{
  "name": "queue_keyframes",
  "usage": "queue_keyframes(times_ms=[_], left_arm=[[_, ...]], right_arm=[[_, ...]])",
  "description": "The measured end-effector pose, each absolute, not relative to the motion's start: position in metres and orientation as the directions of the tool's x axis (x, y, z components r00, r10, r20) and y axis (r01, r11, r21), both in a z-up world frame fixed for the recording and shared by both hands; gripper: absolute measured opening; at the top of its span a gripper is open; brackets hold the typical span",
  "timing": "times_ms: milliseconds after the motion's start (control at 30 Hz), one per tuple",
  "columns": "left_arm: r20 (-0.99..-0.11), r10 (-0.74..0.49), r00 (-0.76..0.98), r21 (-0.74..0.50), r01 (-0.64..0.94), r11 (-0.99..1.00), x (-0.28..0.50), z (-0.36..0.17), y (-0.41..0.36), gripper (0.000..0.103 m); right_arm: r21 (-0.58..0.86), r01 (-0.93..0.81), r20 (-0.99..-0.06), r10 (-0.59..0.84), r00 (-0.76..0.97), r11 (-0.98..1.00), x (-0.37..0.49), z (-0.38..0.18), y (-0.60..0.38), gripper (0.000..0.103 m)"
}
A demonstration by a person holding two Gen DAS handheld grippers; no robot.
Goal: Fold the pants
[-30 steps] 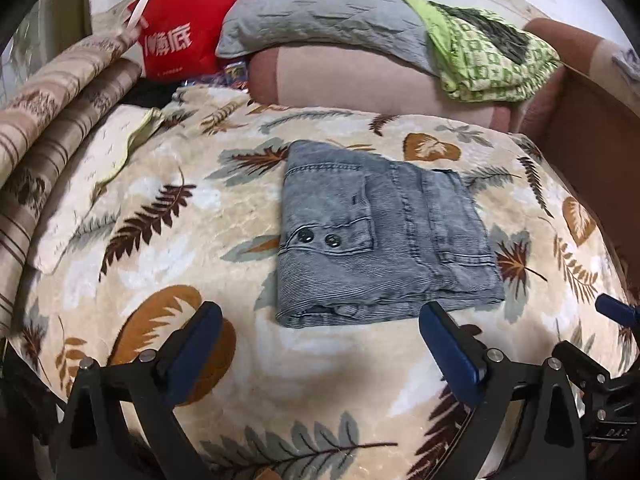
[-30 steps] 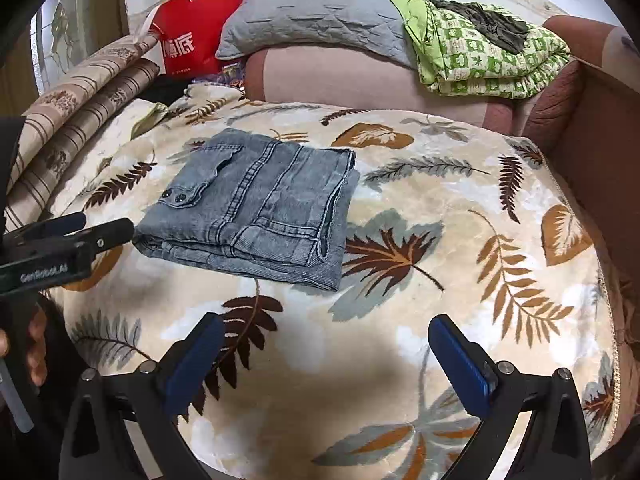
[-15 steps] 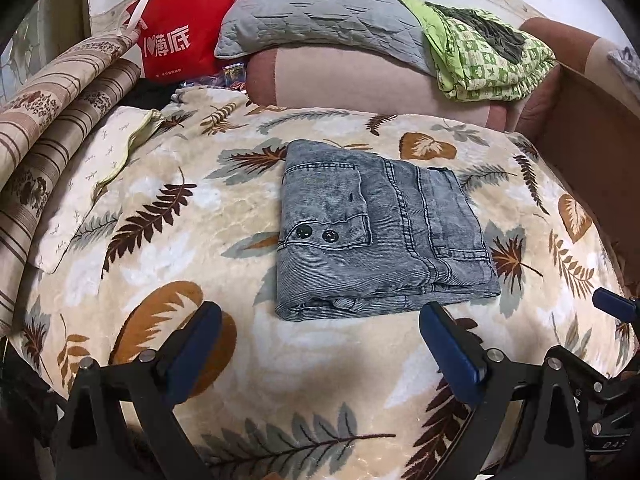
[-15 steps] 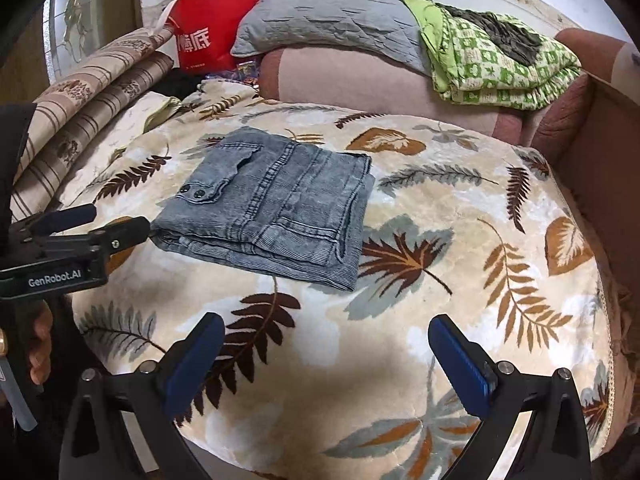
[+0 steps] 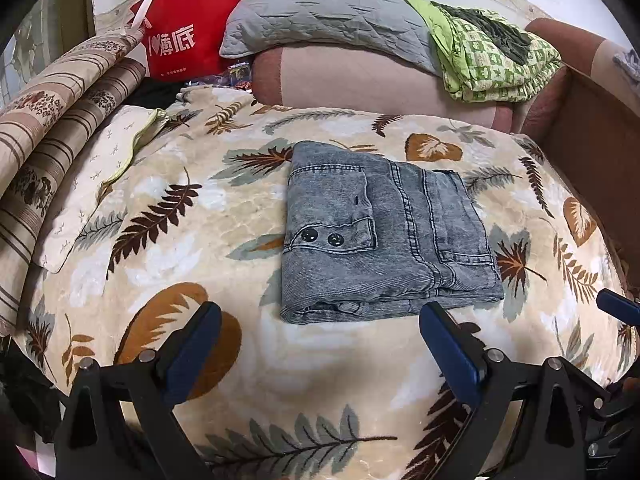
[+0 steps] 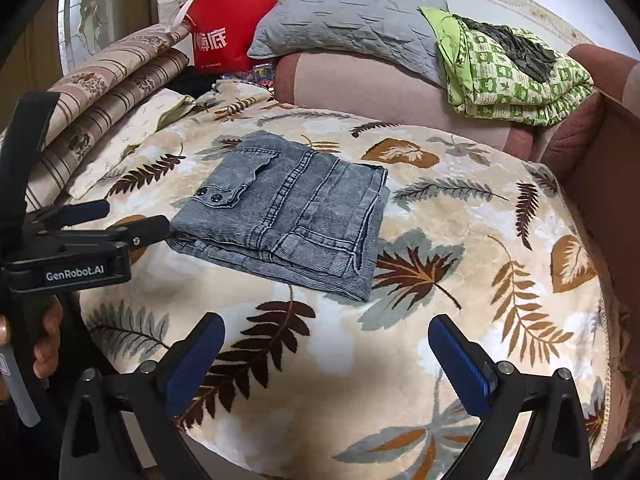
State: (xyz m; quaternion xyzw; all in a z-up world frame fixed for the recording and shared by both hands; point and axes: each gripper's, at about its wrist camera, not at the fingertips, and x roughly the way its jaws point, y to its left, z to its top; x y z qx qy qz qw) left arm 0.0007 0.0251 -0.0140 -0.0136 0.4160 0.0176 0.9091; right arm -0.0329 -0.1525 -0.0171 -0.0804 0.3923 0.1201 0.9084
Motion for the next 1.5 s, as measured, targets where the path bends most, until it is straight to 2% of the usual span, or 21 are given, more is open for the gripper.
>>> queue_keyframes(times_ms=[1500], left_arm=[[-0.743,0.006,0.669,-0.001,-0.009,1.000,0.019,-0.007,0.017,0.101]], right_arm=[[-0.064,-0.248,-0.749,0.117,0.652,0.967,-0.016,-0.015,-0.162,0.103]])
